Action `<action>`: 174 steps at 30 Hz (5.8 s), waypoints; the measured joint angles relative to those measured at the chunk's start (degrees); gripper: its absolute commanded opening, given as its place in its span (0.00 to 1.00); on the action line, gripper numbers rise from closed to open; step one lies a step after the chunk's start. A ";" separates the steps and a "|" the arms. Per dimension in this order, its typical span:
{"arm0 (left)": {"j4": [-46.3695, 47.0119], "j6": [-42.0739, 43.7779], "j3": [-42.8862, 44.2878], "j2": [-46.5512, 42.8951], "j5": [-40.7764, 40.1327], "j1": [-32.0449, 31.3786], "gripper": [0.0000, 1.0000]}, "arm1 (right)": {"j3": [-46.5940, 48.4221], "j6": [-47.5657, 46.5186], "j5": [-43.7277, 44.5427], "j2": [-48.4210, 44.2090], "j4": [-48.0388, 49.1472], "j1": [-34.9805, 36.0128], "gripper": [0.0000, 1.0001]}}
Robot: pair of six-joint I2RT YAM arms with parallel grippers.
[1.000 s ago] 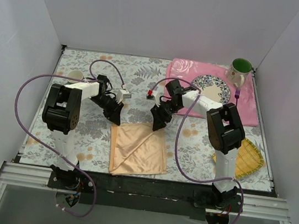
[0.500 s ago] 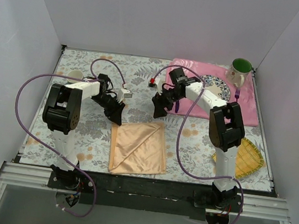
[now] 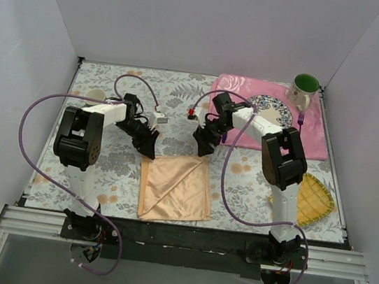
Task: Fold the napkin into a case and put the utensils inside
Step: Pick up the upper triangle-folded napkin from the center of the board, then turn over the upper triangle folded napkin at the center of the board, then smooth out the lower triangle-folded napkin at the center of the board.
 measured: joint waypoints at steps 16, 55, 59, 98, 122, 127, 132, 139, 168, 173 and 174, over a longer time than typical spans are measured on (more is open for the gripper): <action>6.54 -2.29 -5.40 -5.44 -4.33 -0.72 0.44 | -7.10 -2.05 2.69 -4.66 2.78 2.69 0.63; 19.32 4.04 -17.84 -32.35 -12.04 -9.99 0.00 | -5.70 -1.95 -1.92 -6.75 3.96 2.34 0.87; 19.08 7.34 -18.82 -32.39 -12.04 -10.67 0.00 | -2.62 -3.32 -3.78 -6.75 2.91 2.12 0.92; 27.63 9.27 -9.64 -31.45 -10.62 -0.02 0.00 | 7.50 -4.13 3.96 -4.61 13.07 3.34 0.01; 32.17 25.99 -40.57 -56.74 -0.35 2.54 0.00 | -44.17 -15.02 23.06 -25.77 65.85 15.98 0.01; 26.88 27.63 -41.31 -60.04 0.66 2.19 0.00 | -44.11 -14.51 23.15 -27.41 66.29 16.65 0.01; 20.63 29.94 -39.23 -57.81 0.52 2.16 0.41 | -44.33 -14.49 23.12 -27.76 64.11 17.09 0.01; 7.52 29.51 -35.54 -57.51 0.15 2.38 0.53 | -53.55 -17.59 23.85 -34.27 63.76 19.08 0.01; 9.57 6.14 -28.72 -37.33 -4.76 3.85 0.52 | -48.41 -5.42 14.27 -43.82 34.36 24.92 0.85; 12.41 8.61 -30.42 -38.97 -6.64 1.84 0.49 | -52.30 -6.80 13.79 -46.01 29.86 24.94 0.47; 13.40 8.83 -31.39 -39.78 -7.72 0.44 0.47 | -52.85 -6.69 13.75 -46.53 29.68 25.05 0.45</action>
